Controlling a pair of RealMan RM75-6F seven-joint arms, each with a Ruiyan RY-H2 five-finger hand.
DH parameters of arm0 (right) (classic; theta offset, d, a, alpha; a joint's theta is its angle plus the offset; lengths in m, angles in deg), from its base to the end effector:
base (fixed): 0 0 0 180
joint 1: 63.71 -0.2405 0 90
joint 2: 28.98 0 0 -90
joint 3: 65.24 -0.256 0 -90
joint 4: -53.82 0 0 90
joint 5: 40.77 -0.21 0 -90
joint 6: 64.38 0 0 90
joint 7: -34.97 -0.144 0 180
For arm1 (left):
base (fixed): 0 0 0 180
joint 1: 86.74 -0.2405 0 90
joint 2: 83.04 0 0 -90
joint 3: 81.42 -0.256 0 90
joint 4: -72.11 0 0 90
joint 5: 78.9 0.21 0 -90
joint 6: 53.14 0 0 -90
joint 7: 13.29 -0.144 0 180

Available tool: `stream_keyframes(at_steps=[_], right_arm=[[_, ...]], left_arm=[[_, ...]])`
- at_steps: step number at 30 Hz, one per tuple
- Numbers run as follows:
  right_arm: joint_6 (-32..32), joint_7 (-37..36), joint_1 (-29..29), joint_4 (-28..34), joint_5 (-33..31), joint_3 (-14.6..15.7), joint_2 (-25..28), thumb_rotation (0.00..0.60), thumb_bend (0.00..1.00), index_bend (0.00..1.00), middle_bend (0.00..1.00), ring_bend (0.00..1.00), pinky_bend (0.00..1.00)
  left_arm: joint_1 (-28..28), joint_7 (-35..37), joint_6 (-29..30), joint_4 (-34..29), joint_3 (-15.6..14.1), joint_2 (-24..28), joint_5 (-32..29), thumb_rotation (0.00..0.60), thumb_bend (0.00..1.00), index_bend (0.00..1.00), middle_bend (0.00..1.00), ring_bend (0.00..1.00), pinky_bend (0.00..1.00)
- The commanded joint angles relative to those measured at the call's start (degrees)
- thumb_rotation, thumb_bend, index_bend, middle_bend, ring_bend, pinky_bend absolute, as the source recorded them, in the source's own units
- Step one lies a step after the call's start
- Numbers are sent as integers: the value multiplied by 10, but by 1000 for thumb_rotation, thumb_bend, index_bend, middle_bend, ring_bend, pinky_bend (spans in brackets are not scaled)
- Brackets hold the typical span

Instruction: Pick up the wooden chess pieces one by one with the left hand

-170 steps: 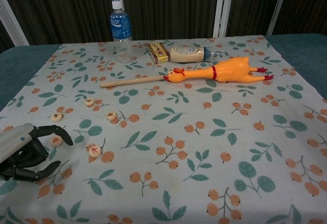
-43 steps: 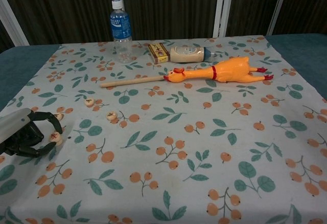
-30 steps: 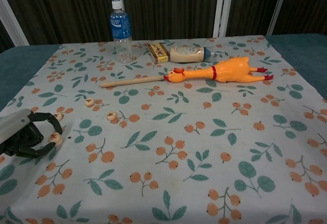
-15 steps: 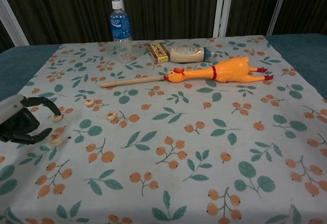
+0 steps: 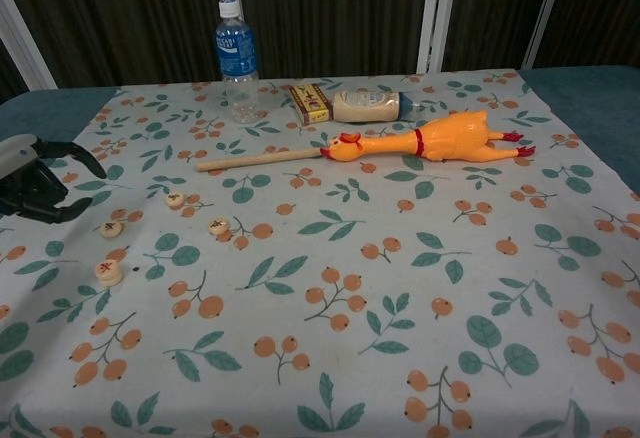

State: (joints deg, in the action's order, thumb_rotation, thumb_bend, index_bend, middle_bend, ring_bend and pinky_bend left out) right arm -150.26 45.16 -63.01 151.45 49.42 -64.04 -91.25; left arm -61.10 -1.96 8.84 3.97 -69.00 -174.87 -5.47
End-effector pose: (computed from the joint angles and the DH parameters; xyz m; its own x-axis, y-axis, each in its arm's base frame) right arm -0.3049 -0.1353 0.1499 0.5018 -0.0971 0.8595 -0.8639 -0.0063 0.5036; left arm -0.2738 0.3217 0.0158 0.0718 0.1631 0.9840 0.9971 -0.0371 -0.0666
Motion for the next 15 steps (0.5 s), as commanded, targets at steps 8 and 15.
stream_keyframes(at_steps=[8,15], right_arm=[[5,2,-2,1,-5,-1,-1,600,133,0,0,0,0],[4,-2,-2,1,-5,-2,1,600,133,0,0,0,0]], left_arm=[[23,2,-63,91,-12,-45,-28,600,400,383,1000,1000,1000],[25,15,-62,119,-16,-66,-24,600,401,393,1000,1000,1000]])
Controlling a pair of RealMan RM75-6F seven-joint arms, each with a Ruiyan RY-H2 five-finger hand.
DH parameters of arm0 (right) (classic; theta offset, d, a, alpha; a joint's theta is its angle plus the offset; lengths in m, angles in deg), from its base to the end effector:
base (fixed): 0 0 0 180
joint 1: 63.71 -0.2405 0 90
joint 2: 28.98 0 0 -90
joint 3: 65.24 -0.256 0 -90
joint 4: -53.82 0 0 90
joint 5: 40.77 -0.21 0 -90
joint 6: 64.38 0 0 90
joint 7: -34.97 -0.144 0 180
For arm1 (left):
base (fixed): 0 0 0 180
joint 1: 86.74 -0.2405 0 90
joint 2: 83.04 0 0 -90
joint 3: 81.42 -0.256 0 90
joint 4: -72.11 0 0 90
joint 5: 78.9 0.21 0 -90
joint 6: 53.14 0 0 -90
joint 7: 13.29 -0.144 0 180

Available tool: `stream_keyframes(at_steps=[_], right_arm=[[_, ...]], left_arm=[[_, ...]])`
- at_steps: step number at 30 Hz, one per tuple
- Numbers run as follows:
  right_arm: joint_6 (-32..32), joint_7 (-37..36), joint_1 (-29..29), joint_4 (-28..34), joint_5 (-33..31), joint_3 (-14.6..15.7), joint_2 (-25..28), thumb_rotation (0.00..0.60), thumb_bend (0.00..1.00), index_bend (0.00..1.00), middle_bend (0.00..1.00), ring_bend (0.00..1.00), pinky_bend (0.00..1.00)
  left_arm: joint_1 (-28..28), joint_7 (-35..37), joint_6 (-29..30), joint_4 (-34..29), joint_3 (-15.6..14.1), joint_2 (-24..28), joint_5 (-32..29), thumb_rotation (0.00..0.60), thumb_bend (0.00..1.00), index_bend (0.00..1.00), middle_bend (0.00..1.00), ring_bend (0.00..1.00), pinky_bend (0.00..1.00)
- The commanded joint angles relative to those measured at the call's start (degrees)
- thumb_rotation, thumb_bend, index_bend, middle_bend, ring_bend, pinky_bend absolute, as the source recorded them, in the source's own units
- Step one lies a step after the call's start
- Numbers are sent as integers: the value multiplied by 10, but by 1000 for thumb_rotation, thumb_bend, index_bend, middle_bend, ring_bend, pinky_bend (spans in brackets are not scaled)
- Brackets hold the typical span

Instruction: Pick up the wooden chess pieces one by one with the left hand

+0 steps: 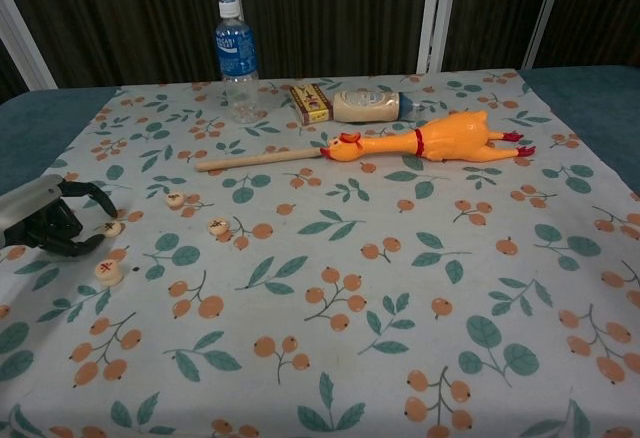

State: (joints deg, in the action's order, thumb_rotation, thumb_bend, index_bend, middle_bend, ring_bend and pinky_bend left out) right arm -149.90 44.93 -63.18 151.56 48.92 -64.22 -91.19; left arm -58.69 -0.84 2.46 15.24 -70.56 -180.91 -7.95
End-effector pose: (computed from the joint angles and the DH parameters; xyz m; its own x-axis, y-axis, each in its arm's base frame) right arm -0.3055 -0.1368 0.1501 0.4971 -0.1002 0.8619 -0.8663 -0.0008 0.4995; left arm -0.2959 0.3302 -0.0166 0.1187 0.2499 0.9610 0.9913 0.0259 -0.1291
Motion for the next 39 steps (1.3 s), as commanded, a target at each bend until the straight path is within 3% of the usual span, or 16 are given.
stream_keyframes(at_steps=[1,29,33,39], right_arm=[[1,0,-1,0,0,1,1,600,133,0,0,0,0],[2,0,-1,0,0,1,2,600,133,0,0,0,0],[2,0,-1,0,0,1,1,600,133,0,0,0,0],[5,4,-2,0,1,2,0,600,132,0,0,0,0]], left_arm=[[1,5,1,10,0,-8,0,600,401,396,1000,1000,1000],[6,29,2,47,6,-31,2,600,398,500,1000,1000,1000],[1,39,25,23,9,-16,12,600,395,514,1000,1000,1000],[-23,57,57,-76,-2,42,32,600,397,515,1000,1000,1000]])
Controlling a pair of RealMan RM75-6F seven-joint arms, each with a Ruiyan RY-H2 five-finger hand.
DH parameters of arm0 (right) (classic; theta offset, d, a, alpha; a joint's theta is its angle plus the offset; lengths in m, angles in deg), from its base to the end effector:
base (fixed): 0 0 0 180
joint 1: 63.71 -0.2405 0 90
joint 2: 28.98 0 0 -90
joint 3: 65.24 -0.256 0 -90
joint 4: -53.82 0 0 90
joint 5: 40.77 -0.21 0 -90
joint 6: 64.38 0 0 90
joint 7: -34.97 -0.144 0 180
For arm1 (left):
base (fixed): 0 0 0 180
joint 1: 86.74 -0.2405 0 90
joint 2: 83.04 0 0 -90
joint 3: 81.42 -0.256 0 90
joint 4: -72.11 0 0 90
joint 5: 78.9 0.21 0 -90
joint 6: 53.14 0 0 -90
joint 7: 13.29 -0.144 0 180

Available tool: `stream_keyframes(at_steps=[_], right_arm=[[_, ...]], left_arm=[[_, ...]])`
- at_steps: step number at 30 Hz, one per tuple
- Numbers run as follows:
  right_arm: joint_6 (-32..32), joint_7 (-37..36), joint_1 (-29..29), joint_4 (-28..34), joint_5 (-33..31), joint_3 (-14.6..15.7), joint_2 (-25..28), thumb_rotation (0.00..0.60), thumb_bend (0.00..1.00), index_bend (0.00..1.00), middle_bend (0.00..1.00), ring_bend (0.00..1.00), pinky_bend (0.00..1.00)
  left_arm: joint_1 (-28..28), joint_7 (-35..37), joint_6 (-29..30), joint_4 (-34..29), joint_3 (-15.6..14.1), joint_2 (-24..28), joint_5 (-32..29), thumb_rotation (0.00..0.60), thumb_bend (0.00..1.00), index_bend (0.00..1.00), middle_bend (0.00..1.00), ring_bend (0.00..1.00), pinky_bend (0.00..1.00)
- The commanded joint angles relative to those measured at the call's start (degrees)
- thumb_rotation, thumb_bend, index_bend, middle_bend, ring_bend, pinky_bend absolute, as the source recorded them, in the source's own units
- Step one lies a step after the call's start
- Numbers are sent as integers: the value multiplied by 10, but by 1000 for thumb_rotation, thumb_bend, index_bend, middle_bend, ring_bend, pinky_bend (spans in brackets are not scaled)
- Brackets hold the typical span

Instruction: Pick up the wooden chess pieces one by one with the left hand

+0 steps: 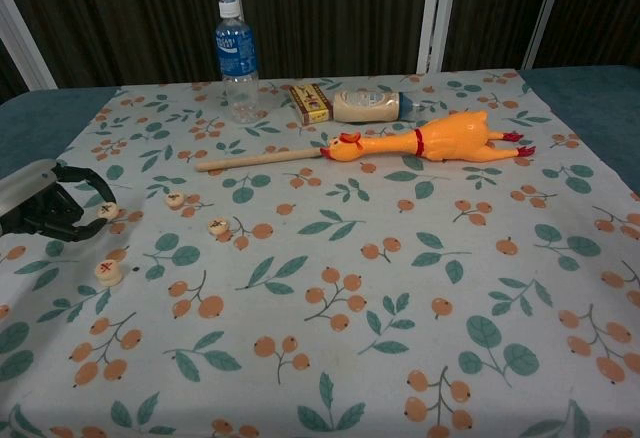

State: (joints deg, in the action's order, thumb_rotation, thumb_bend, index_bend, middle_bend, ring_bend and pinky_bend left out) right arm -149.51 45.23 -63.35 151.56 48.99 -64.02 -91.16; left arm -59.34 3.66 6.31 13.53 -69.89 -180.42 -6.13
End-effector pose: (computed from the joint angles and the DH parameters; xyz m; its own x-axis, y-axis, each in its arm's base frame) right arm -0.3055 -0.1368 0.1488 0.5020 -0.1086 0.8580 -0.8635 -0.0065 0.5043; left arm -0.2869 0.3296 -0.0081 0.0344 0.1915 0.9809 0.9993 0.0047 -0.0360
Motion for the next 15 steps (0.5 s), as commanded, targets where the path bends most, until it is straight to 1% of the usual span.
stream_keyframes(at_steps=[1,3,7,15], right_arm=[[1,2,-1,0,1,0,-1,600,133,0,0,0,0],[1,3,-1,0,1,1,-2,600,133,0,0,0,0],[0,3,0,0,4,2,-1,600,133,0,0,0,0],[-1,0,0,-1,6,3,0,600,133,0,0,0,0]], left_arm=[[-20,13,20,-74,-13,46,17,600,396,515,1000,1000,1000],[-29,14,24,-104,-23,60,22,600,396,515,1000,1000,1000],[-41,12,32,-133,-40,70,32,600,396,515,1000,1000,1000],[-50,5,43,-130,-61,54,49,600,397,509,1000,1000,1000]])
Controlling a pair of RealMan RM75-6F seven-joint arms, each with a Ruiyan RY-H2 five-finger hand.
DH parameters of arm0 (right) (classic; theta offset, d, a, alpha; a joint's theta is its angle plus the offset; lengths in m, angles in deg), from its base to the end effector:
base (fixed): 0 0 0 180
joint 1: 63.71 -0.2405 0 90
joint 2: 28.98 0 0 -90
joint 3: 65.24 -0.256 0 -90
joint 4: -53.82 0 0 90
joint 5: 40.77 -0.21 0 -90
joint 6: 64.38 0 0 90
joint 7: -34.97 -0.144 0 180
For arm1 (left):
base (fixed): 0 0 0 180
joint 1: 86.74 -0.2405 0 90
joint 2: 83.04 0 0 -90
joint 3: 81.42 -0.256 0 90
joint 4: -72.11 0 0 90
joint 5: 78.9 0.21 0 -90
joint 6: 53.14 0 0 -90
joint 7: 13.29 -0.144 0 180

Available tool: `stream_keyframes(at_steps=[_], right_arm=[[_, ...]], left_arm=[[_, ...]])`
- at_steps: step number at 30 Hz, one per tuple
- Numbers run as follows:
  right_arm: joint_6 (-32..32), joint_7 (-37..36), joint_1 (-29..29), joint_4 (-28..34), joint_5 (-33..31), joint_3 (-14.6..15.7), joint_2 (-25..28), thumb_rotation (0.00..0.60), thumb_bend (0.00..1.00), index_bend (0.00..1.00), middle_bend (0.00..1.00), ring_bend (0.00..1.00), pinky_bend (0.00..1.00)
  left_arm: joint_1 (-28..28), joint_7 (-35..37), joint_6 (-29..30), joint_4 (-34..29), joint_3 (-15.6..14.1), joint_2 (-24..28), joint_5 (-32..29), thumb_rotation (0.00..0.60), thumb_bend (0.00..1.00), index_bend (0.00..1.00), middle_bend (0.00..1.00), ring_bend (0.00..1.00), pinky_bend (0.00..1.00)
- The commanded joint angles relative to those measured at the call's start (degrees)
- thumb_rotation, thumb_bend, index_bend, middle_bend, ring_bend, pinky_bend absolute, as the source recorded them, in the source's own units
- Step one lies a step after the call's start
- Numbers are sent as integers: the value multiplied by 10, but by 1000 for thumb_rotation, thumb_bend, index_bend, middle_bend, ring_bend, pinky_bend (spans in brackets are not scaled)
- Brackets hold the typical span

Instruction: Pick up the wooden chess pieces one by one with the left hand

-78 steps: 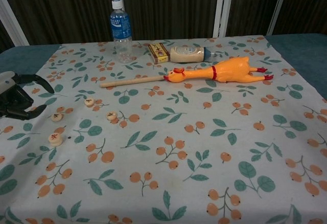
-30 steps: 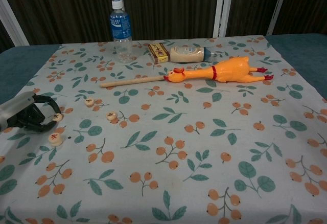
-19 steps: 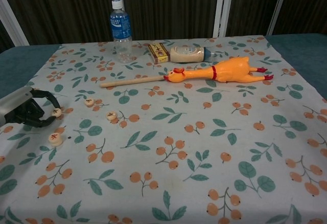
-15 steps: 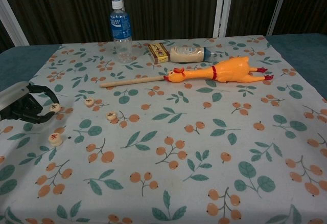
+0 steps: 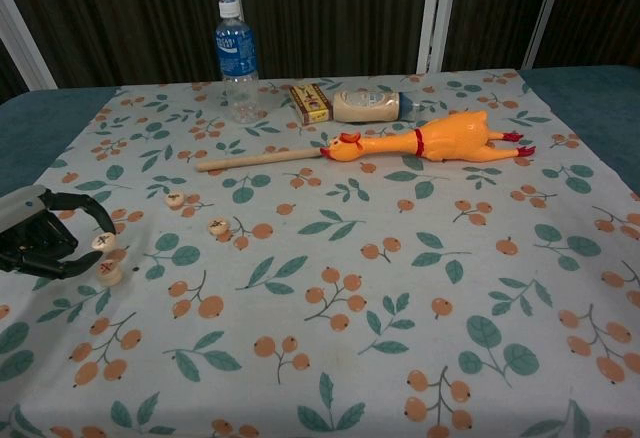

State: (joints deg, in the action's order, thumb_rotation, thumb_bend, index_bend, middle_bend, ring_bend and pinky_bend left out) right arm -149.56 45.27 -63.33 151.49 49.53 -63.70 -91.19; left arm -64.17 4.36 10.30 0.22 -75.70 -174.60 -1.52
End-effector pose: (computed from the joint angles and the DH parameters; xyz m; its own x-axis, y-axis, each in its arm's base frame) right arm -0.3048 -0.1355 0.1477 0.5036 -0.1118 0.8567 -0.8629 -0.0157 0.5052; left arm -0.2761 0.2774 -0.0077 -0.0230 0.2857 0.9580 0.9983 -0.0456 0.0376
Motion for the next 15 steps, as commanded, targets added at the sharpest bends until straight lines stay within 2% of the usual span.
stream_keyframes(at_steps=[1,15], right_arm=[[0,-1,0,0,1,0,0,600,133,0,0,0,0],[0,-1,0,1,-1,-1,0,600,132,0,0,0,0]], left_arm=[[-2,-3,3,5,-4,-7,4,600,397,509,1000,1000,1000],[-4,-2,0,17,-12,-13,8,600,395,506,1000,1000,1000]])
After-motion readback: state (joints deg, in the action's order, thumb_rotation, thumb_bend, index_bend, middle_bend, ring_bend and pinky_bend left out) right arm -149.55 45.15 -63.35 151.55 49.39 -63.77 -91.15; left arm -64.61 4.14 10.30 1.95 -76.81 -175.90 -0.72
